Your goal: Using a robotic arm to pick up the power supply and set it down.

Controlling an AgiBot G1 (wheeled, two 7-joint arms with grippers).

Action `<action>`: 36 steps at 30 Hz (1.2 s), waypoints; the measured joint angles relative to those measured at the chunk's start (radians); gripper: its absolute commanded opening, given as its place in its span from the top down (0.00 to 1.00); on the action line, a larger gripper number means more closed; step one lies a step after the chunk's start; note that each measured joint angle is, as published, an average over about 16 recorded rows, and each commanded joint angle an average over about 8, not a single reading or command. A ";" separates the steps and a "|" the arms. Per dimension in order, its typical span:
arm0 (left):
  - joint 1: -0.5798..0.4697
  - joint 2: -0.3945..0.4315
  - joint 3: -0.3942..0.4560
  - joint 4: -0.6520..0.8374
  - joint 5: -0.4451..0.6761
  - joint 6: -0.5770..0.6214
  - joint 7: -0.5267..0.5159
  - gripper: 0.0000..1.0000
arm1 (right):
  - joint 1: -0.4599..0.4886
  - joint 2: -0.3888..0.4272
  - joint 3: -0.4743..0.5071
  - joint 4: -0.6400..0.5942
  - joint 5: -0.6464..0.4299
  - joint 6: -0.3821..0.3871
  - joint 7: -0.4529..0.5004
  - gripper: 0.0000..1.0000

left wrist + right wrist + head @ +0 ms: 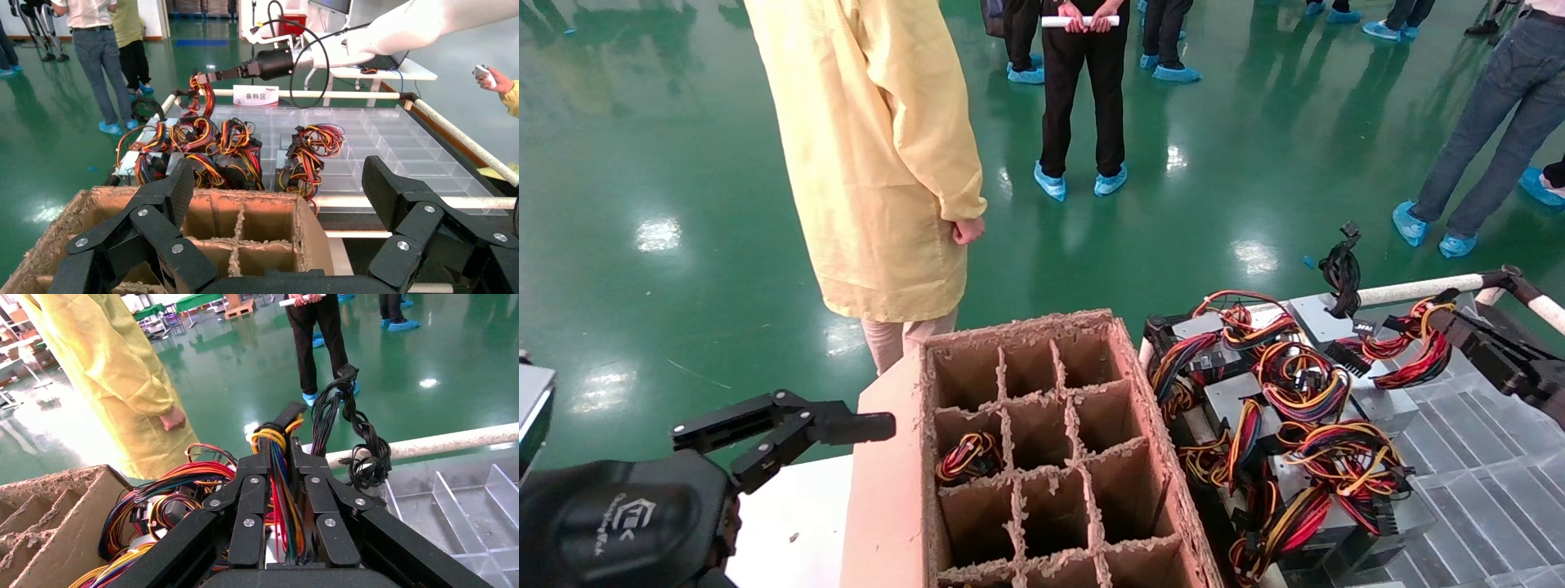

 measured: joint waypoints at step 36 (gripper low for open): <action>0.000 0.000 0.000 0.001 0.000 0.000 0.000 0.00 | 0.004 0.010 -0.023 0.154 0.008 -0.081 0.042 0.00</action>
